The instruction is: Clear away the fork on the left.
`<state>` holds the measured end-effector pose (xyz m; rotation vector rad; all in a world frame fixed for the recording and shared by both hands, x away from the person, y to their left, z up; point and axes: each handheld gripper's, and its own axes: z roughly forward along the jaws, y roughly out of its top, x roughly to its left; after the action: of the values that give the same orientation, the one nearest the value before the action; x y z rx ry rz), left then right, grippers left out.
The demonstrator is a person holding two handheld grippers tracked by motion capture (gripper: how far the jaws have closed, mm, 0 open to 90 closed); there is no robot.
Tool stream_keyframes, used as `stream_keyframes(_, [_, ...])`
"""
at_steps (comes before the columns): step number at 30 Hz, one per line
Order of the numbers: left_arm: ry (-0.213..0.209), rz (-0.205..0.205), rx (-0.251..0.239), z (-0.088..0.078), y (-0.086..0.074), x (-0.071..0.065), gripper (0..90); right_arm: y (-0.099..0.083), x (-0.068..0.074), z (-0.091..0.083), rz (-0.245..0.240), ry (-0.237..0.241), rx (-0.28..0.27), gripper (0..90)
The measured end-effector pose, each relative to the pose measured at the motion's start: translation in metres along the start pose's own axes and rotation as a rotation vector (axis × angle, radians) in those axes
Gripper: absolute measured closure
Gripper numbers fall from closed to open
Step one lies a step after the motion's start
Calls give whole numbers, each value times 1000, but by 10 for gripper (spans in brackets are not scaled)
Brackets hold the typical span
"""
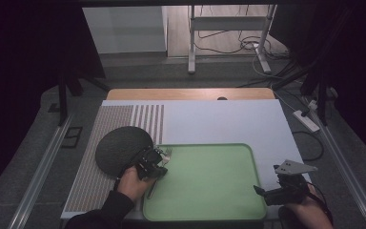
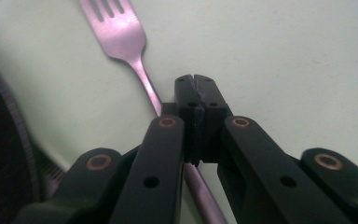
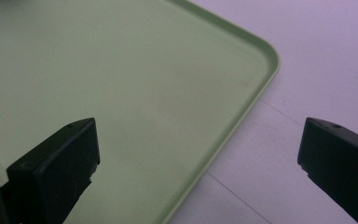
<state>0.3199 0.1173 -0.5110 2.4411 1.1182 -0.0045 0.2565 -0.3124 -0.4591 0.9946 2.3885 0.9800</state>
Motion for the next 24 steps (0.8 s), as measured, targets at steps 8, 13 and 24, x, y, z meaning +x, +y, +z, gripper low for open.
stream_keyframes(8, [-6, -53, -4, -5, -7, 13, 885, 0, 0, 0, -1, 1, 0, 0])
stream_keyframes(13, [-31, -70, -11, -5, -8, 16, 873, 0, 0, 0, -3, 2, 0, 0])
stream_keyframes(24, [-50, -56, -145, -21, -11, 18, 527, 0, 0, 0, -3, 4, -1, 0])
